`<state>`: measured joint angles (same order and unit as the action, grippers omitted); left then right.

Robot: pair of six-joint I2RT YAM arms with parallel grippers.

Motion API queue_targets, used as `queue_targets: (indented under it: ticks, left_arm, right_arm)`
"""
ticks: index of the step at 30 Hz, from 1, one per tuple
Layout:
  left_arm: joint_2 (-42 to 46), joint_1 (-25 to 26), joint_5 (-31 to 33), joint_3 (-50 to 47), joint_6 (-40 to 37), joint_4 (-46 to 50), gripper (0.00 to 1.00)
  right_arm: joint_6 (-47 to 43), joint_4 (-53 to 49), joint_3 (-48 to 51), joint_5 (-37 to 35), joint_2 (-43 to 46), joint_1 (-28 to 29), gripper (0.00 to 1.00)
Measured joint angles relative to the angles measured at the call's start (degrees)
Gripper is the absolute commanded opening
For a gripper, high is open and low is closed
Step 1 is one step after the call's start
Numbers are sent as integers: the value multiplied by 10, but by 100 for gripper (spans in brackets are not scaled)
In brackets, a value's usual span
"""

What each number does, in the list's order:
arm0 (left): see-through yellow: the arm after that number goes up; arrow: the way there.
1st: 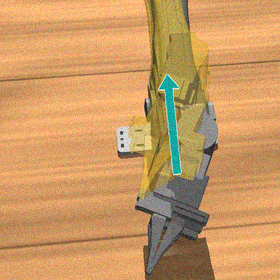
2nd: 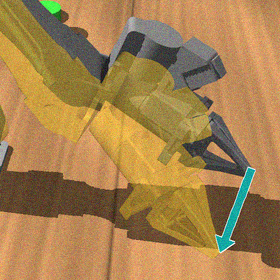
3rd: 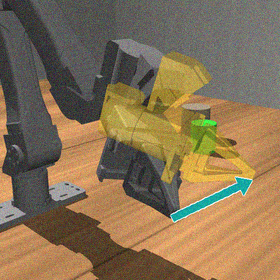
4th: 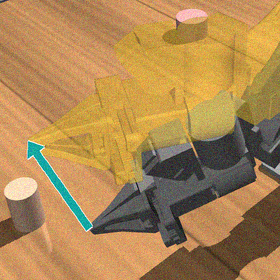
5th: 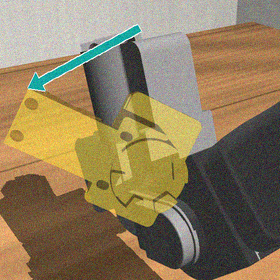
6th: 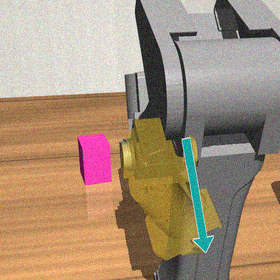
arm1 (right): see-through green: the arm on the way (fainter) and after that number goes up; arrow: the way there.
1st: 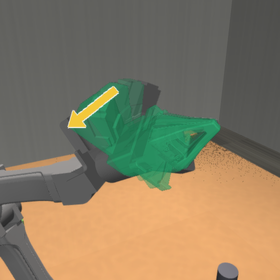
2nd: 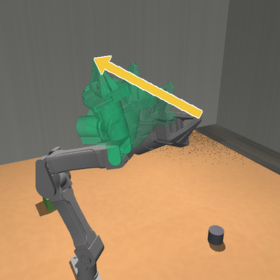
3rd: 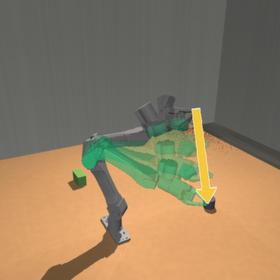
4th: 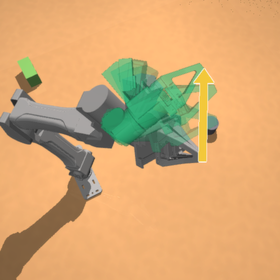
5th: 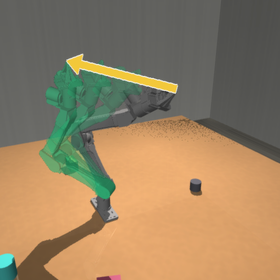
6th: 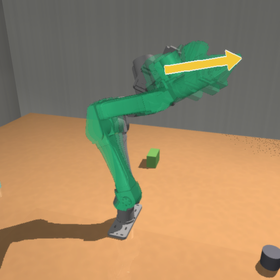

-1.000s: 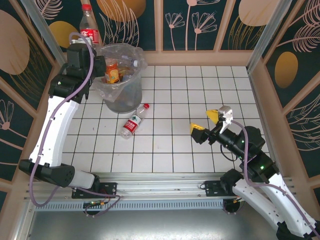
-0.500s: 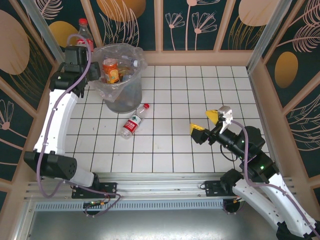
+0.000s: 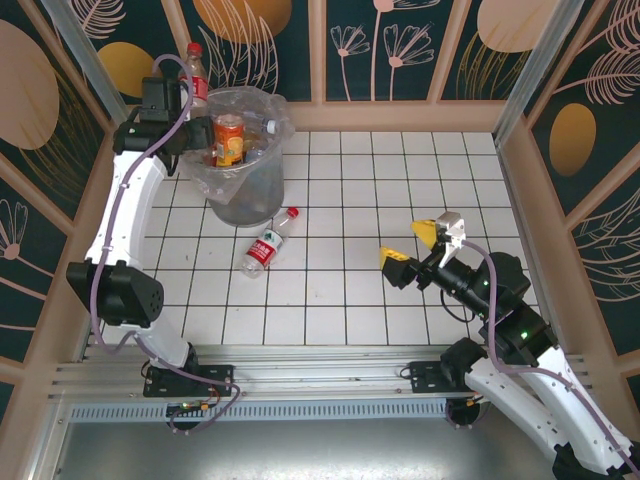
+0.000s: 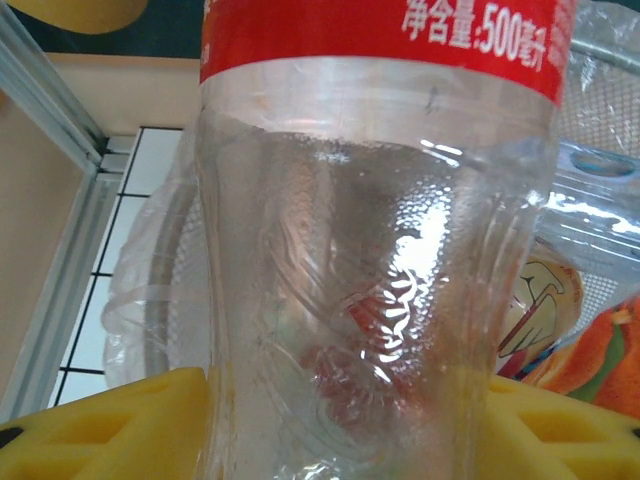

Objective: Put the plastic bottles in the bin

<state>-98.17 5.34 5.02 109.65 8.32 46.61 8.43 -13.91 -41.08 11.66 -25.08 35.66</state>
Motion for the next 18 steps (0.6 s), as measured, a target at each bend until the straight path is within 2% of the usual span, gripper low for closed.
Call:
queue_targets:
  ticks: [6, 18]
  left_arm:
    - [-17, 0, -29, 11, -7, 18, 66]
    - [-16, 0, -38, 21, -3, 57, 67]
  right_arm:
    - [0, 0, 0, 0, -2, -1, 99]
    - [0, 0, 0, 0, -4, -4, 99]
